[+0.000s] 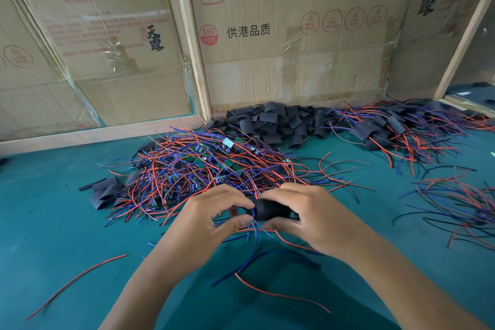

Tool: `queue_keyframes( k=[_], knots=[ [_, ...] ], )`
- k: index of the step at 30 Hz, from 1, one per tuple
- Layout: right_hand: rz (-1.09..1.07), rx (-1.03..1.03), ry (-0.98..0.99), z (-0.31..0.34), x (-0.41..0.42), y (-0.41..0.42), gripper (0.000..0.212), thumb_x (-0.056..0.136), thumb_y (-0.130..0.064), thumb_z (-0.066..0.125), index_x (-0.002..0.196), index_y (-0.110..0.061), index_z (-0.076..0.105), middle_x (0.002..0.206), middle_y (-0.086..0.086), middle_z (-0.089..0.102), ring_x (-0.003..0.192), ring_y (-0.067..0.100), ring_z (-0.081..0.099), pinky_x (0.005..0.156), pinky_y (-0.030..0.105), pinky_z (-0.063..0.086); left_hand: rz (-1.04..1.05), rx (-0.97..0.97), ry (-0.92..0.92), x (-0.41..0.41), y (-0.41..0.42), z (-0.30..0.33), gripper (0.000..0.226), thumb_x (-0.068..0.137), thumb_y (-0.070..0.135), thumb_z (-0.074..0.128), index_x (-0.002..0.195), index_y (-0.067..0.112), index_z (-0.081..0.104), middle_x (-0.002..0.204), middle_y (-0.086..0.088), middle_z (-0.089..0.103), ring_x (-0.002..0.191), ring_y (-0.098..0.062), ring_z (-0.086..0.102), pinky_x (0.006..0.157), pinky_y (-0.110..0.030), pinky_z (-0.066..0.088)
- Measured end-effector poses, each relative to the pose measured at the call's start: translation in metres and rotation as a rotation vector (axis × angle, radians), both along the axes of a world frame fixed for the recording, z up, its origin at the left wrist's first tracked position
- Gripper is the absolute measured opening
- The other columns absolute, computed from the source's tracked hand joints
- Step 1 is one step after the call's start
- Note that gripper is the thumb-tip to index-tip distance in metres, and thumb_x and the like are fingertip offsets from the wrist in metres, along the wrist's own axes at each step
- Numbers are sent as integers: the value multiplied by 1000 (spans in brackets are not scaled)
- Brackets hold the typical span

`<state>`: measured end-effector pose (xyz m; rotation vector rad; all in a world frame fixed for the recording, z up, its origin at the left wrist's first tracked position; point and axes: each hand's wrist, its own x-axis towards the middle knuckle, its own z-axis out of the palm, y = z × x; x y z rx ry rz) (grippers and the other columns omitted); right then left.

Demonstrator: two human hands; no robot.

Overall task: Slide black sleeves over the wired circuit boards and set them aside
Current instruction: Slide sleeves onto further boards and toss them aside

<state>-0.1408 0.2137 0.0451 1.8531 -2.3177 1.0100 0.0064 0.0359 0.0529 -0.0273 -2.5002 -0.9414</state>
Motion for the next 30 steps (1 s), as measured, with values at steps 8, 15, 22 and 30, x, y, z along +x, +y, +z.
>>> queue_keyframes(
  k=[8,15,22,30],
  knots=[
    [-6,-29,-1,0,4,-1,51,89,-48,66,132,-21,62,105,-4,60,92,13,57,82,35,49,116,74,-7,-1,4,-3,18,86,21,77,94,31,66,95,19,68,94,-5,64,82,-11,42],
    [40,43,116,0,6,-2,51,92,-43,66,138,-23,58,105,-4,56,92,11,52,75,18,33,62,146,-62,1,5,0,28,80,11,81,92,29,63,84,14,66,79,-8,61,73,-10,41],
    [85,40,138,0,9,-2,52,94,-40,65,140,-18,56,107,0,58,95,12,49,79,22,35,60,166,-105,1,4,-1,30,80,4,81,92,26,64,81,5,65,75,-10,59,71,-13,42],
    [98,12,84,-1,12,-2,44,93,-43,66,131,-23,55,114,-4,65,101,19,58,88,35,45,48,203,-121,0,4,-5,23,83,21,81,87,26,60,78,1,66,69,-5,54,66,-16,41]
  ],
)
